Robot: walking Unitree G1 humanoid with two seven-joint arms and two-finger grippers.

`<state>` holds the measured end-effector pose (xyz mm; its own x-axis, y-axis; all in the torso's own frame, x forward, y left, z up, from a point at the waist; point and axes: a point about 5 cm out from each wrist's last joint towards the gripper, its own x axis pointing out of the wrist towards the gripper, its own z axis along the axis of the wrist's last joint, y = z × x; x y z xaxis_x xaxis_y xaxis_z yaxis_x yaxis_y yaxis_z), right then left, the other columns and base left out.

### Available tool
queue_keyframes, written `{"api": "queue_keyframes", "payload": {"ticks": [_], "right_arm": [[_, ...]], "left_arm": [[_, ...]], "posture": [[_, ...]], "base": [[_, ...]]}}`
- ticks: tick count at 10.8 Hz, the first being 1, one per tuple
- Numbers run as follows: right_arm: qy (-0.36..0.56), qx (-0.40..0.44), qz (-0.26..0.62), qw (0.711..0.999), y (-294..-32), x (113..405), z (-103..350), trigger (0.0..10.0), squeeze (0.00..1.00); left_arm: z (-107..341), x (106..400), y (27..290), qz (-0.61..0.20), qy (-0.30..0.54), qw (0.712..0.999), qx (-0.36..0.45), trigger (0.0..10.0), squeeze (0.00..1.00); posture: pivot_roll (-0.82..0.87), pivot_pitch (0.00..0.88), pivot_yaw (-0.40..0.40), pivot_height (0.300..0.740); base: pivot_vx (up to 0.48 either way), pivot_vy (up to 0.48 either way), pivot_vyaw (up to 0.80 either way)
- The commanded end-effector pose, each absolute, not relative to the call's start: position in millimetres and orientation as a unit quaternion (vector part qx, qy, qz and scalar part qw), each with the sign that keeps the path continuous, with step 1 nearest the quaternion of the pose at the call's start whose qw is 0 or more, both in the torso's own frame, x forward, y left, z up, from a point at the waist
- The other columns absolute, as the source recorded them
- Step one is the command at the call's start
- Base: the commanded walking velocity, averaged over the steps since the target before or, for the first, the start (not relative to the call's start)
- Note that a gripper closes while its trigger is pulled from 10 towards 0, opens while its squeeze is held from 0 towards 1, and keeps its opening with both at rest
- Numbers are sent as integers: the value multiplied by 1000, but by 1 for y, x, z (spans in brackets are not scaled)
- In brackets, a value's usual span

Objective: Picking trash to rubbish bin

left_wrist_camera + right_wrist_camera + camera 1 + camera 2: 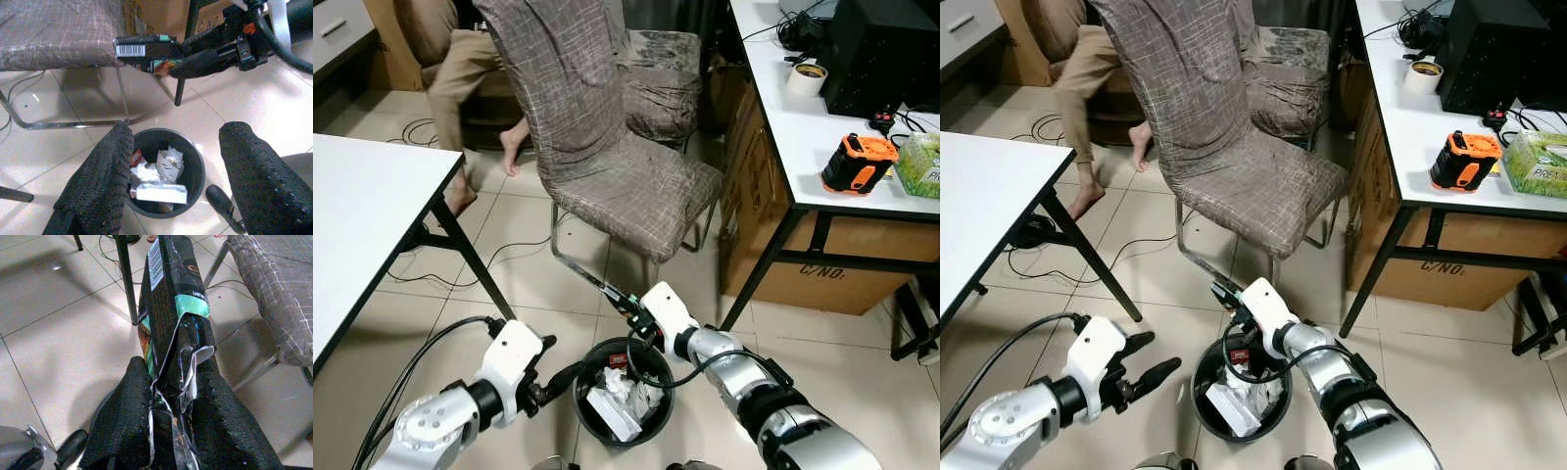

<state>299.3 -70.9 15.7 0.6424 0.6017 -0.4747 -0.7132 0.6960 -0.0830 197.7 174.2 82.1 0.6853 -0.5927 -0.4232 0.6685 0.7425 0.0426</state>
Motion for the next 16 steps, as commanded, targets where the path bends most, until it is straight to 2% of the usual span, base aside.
{"api": "queue_keyframes", "payload": {"ticks": [1,9,11,12,14,16], "right_arm": [[206,-126,367,898,-70,301,18,10000,1000],[214,-127,364,898,-75,300,14,10000,1000],[205,-143,347,904,-79,301,15,10000,1000],[184,-125,290,931,-88,300,14,10000,0],[144,-61,173,972,-112,287,17,10000,0],[154,-49,126,979,-136,259,13,10000,0]], "left_arm": [[85,198,170,-352,193,911,97,10000,0],[85,204,165,-354,194,910,99,10000,0],[81,208,167,-313,194,926,87,10000,0],[76,218,170,-224,188,955,49,10000,0],[74,233,159,-182,167,967,64,10000,0],[68,239,152,-169,168,969,60,10000,0]], "posture": [[88,97,0,740],[81,96,5,740],[68,74,3,740],[59,49,7,740],[22,22,10,740],[-7,18,23,740]], "base": [[0,0,0],[0,0,0],[0,0,0],[0,0,0],[0,0,0],[0,0,0]]}}
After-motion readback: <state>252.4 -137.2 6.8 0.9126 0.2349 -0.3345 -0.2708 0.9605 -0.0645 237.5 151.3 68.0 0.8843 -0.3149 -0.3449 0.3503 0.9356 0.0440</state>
